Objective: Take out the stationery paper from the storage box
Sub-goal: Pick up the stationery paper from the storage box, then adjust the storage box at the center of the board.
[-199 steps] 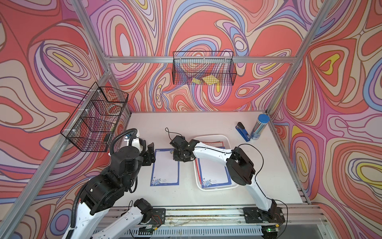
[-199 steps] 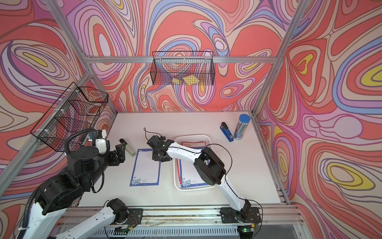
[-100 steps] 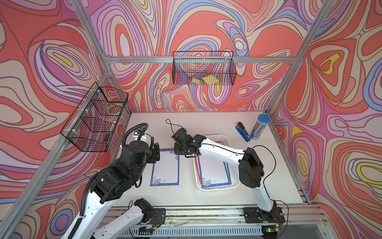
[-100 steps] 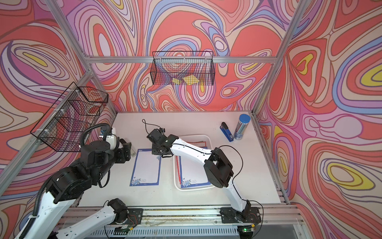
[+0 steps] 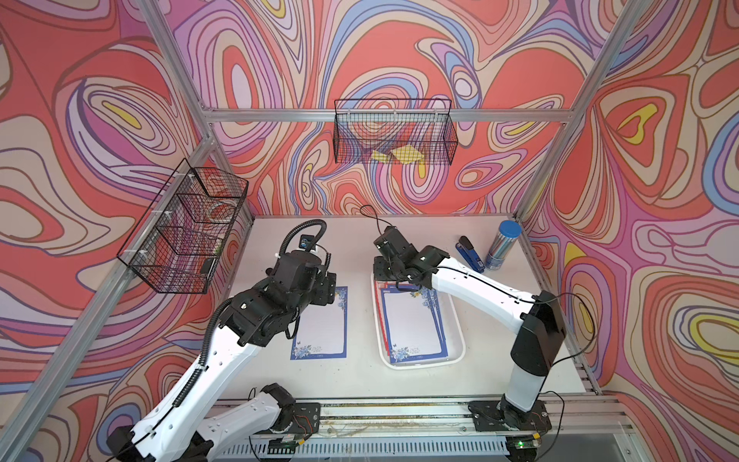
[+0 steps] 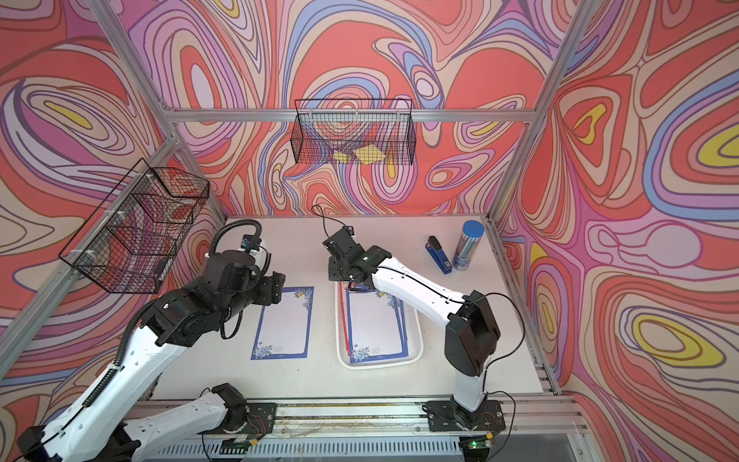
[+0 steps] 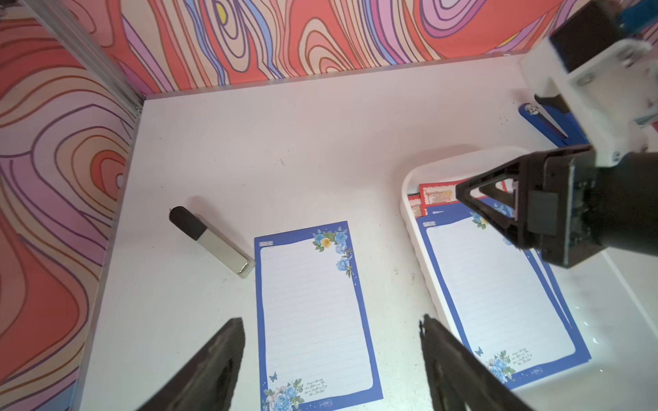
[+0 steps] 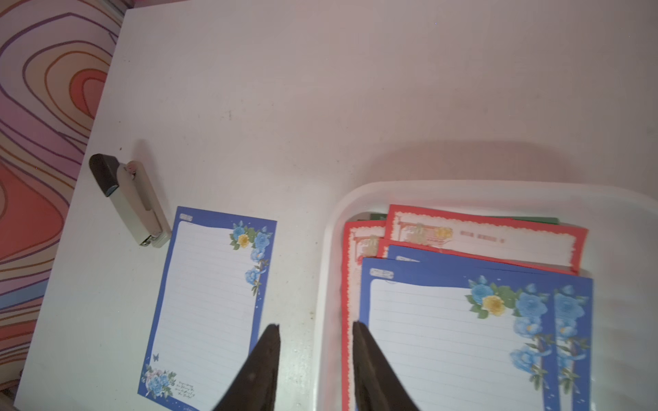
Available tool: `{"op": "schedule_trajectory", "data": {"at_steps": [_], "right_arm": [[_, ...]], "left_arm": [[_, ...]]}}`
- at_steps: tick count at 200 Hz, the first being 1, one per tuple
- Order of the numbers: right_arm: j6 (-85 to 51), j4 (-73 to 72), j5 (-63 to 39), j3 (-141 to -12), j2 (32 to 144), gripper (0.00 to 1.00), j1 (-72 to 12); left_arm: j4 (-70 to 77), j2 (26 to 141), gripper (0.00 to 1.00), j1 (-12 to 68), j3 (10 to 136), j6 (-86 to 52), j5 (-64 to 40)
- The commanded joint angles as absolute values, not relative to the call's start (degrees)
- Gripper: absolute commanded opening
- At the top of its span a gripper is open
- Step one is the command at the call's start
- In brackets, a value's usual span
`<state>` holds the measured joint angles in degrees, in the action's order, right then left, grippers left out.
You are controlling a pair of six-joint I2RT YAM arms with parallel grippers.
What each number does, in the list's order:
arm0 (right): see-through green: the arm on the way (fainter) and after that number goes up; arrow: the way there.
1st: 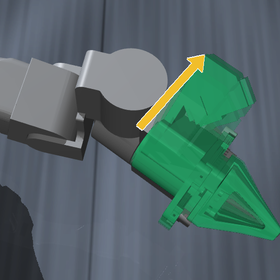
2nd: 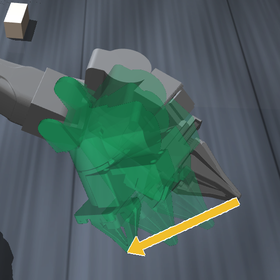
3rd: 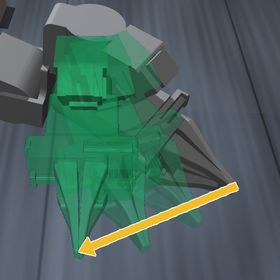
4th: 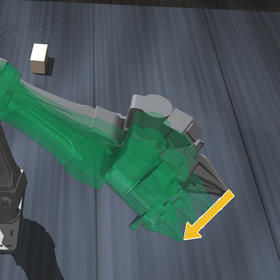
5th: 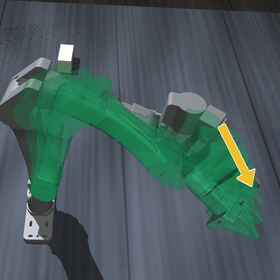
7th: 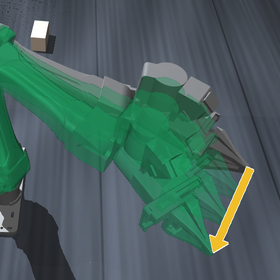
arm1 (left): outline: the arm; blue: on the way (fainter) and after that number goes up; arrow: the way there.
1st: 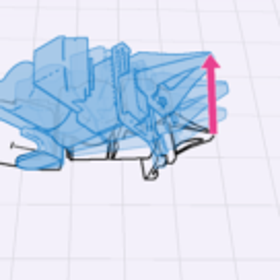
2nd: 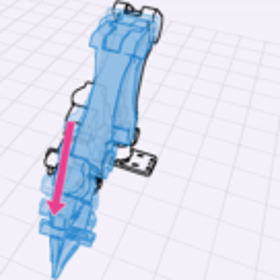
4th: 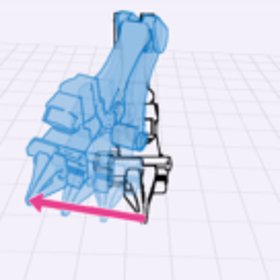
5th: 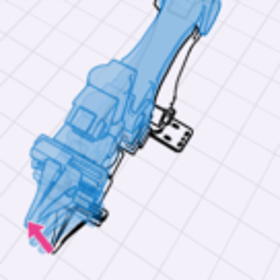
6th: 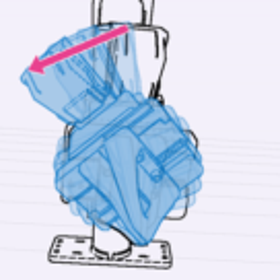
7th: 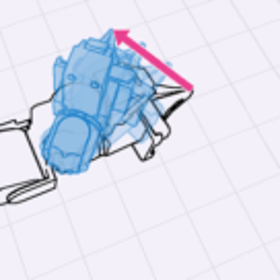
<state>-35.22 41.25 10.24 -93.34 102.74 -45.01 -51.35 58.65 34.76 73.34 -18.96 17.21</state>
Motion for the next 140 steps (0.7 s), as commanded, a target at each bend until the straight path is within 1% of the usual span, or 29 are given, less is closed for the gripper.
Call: {"op": "schedule_trajectory", "data": {"at_steps": [1, 65, 99, 140], "right_arm": [[-29.24, 43.30, 10.11, -90.88, 97.72, 0.38, -42.67], [-22.46, 47.83, 9.80, -83.59, 90.11, 0.39, -35.88], [-23.27, 48.57, 8.90, -78.02, 88.21, 0.39, -32.53], [-25.08, 48.08, 8.12, -72.51, 88.41, 0.39, -30.43]], "left_arm": [[-49.47, 62.02, 0.81, 34.37, 75.05, -19.09, 11.01], [-47.31, 70.68, 0.81, 34.37, 75.85, -21.32, -0.11], [-46.00, 74.90, 0.81, 34.37, 74.38, -23.49, -4.96], [-43.14, 78.23, 0.81, 34.35, 71.46, -25.89, -9.32]]}}
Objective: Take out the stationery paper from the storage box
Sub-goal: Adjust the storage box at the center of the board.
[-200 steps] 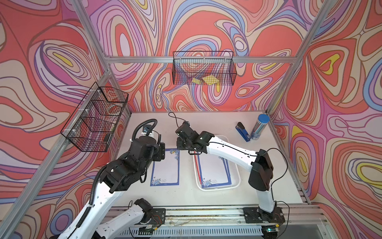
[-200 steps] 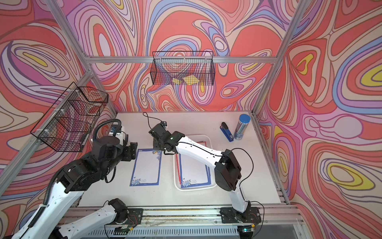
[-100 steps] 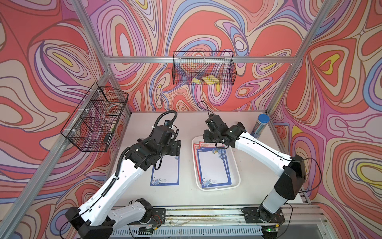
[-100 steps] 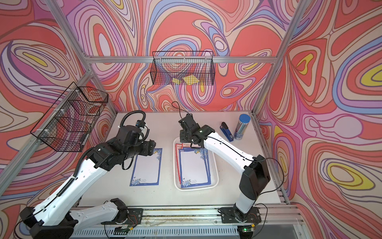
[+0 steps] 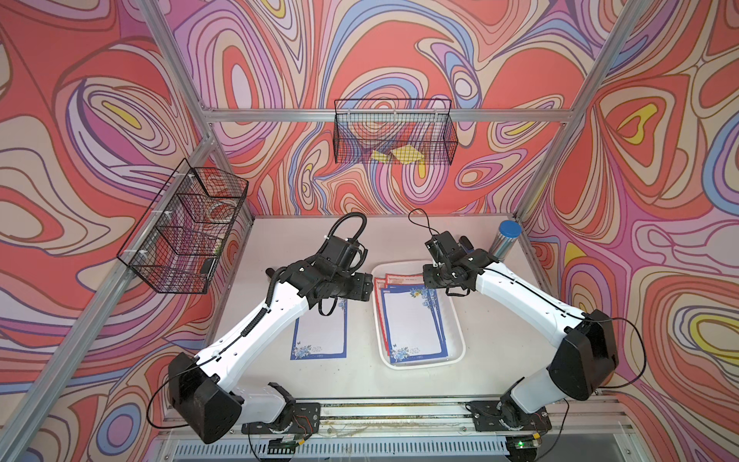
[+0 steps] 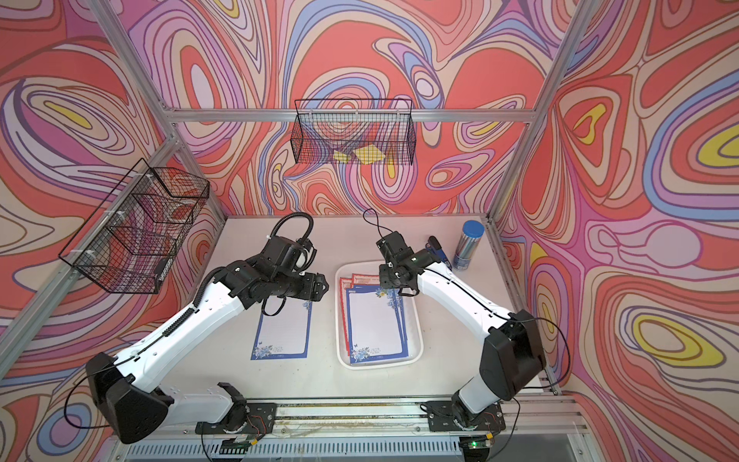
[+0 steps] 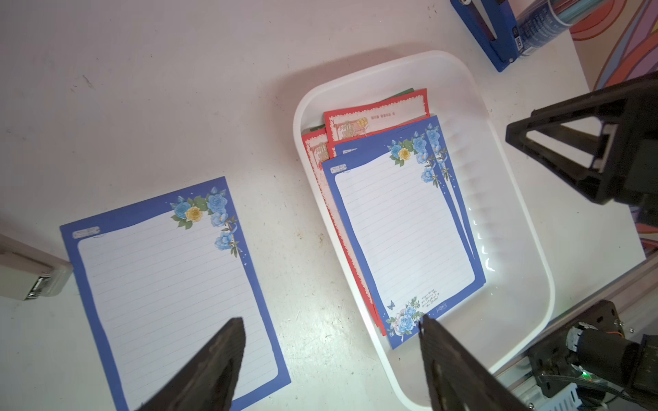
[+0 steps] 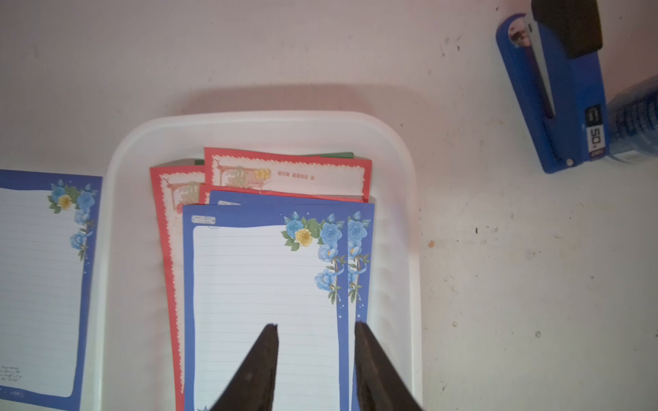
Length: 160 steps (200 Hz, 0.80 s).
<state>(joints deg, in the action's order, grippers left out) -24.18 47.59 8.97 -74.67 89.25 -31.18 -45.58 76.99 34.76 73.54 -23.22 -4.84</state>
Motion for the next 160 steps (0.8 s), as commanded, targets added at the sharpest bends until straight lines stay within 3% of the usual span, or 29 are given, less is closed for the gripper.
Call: {"op": "schedule_trajectory", "data": {"at_steps": [1, 160], "right_arm": [[-25.15, 47.99, 8.10, -72.38, 88.46, 0.39, -30.42], [-28.04, 44.26, 4.08, -65.63, 95.13, 0.38, -30.24]], "left_arm": [[-43.01, 78.27, 0.81, 34.36, 71.37, -25.95, -9.41], [-38.49, 83.42, 0.75, 34.78, 62.73, -30.50, -16.41]]}}
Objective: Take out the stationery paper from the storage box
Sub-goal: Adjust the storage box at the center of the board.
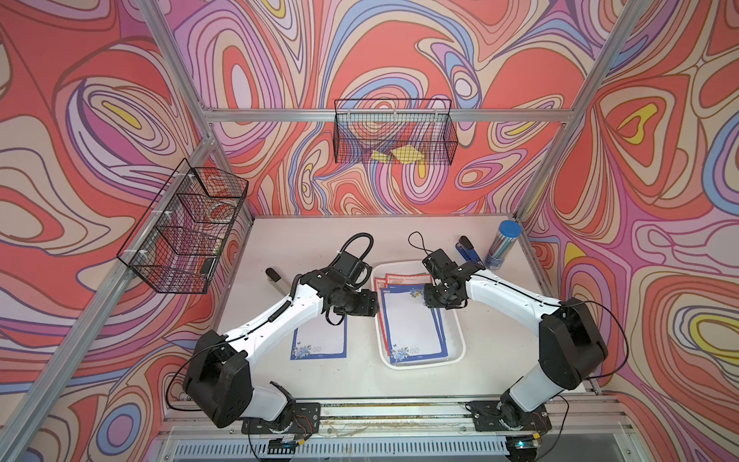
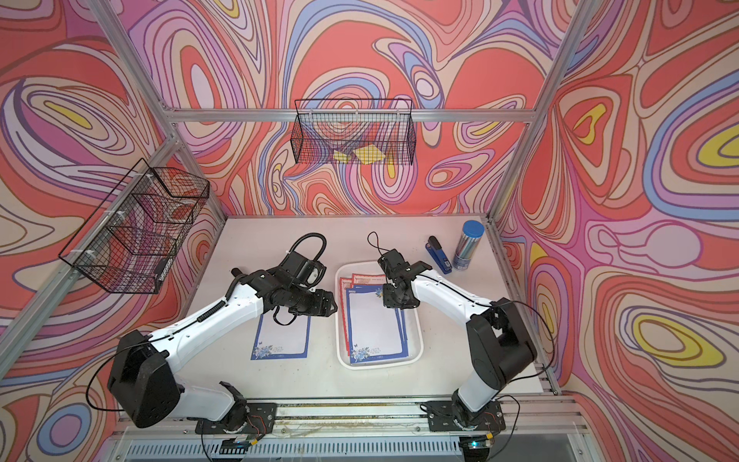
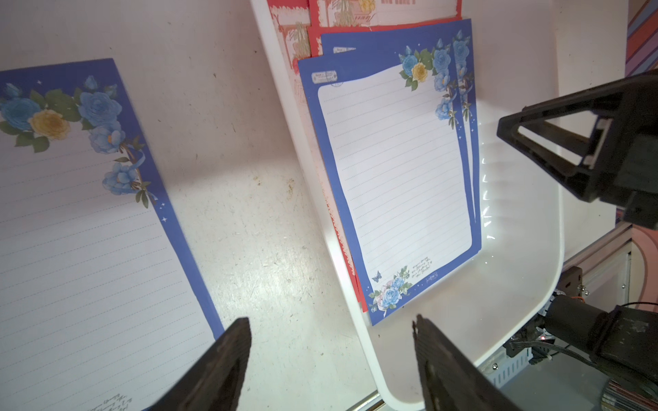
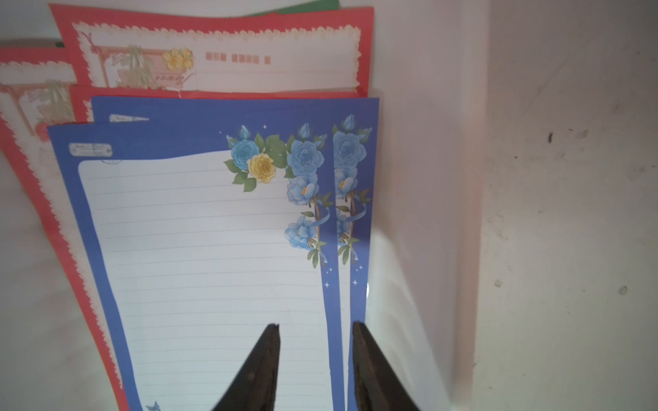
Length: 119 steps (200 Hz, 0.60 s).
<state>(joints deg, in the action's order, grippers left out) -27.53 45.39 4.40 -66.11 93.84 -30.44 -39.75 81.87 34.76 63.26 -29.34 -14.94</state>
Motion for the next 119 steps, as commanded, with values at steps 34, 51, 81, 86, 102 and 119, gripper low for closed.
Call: {"op": "schedule_trajectory", "data": {"at_steps": [34, 51, 81, 86, 102, 119], "right_arm": [[-27.86, 43.65, 4.48, -65.13, 96.43, 0.40, -30.23], [-28.01, 42.98, 4.23, -64.62, 97.01, 0.43, -30.23], [-28.30, 41.90, 3.48, -64.47, 98.06, 0.46, -30.28], [-28.37, 41.76, 3.35, -64.49, 98.29, 0.46, -30.28], [-28.56, 41.57, 3.25, -64.77, 98.99, 0.46, -30.26], [-28.65, 41.45, 3.54, -64.97, 99.74, 0.46, -30.25]], "left_arm": [[-38.23, 84.74, 0.73, 34.81, 62.88, -30.39, -16.79], [-38.06, 85.37, 0.72, 34.80, 63.13, -30.24, -16.90], [-38.09, 86.59, 0.73, 34.80, 63.99, -30.06, -16.48], [-38.10, 86.81, 0.73, 34.80, 64.07, -30.01, -16.60], [-38.12, 87.42, 0.73, 34.80, 64.63, -29.92, -16.78], [-38.21, 87.93, 0.73, 34.80, 64.86, -29.69, -16.90]]}}
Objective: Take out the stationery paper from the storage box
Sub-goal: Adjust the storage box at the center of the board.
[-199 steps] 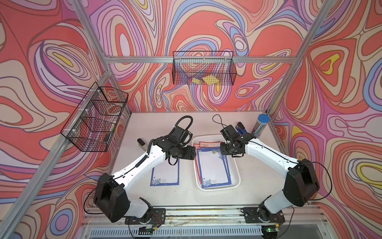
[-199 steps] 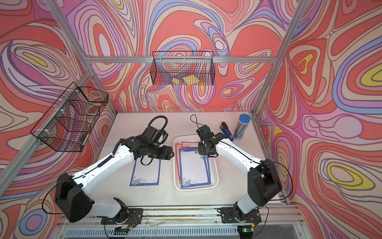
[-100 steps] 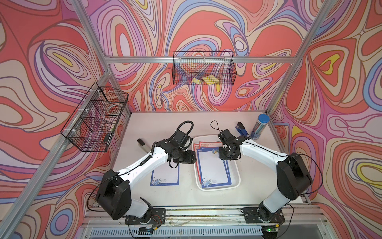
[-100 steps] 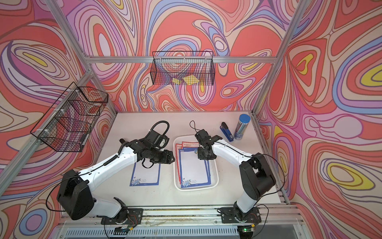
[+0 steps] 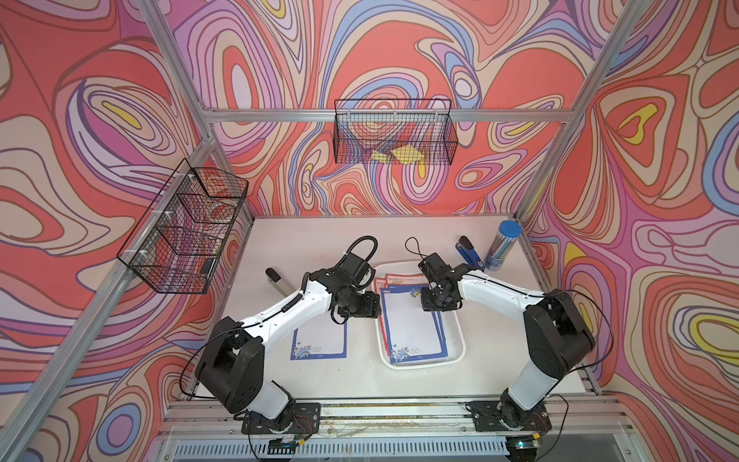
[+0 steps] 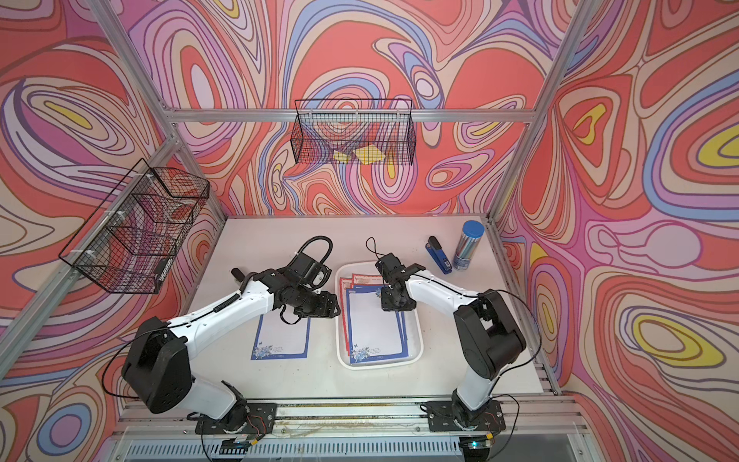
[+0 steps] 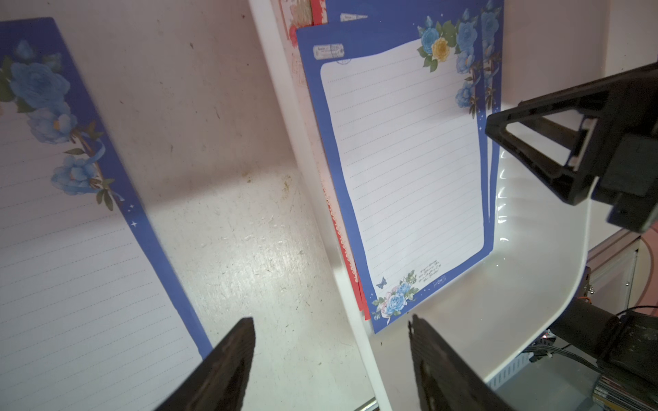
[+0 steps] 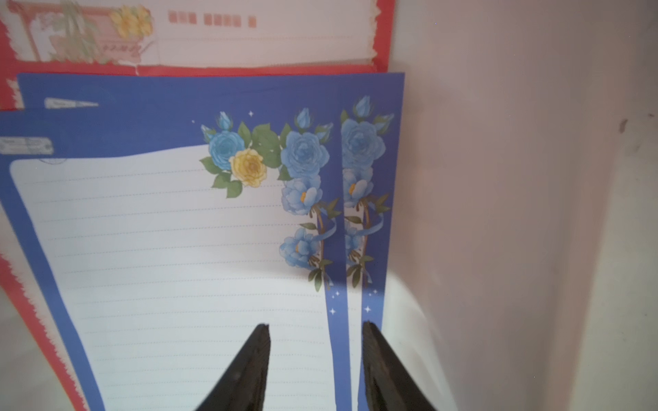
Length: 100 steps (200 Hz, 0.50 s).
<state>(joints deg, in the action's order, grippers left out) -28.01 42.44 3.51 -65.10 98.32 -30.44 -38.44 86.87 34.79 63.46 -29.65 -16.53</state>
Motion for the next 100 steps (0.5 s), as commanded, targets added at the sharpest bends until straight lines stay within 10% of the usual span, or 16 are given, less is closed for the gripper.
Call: {"op": "schedule_trajectory", "data": {"at_steps": [1, 100], "right_arm": [[-28.61, 41.47, 3.57, -65.05, 99.79, 0.46, -30.24], [-29.94, 40.09, 2.66, -64.52, 103.61, 0.51, -30.24]], "left_arm": [[-38.22, 87.91, 0.73, 34.80, 64.95, -29.70, -16.89], [-37.57, 89.87, 0.70, 34.80, 65.84, -29.63, -16.80]]}}
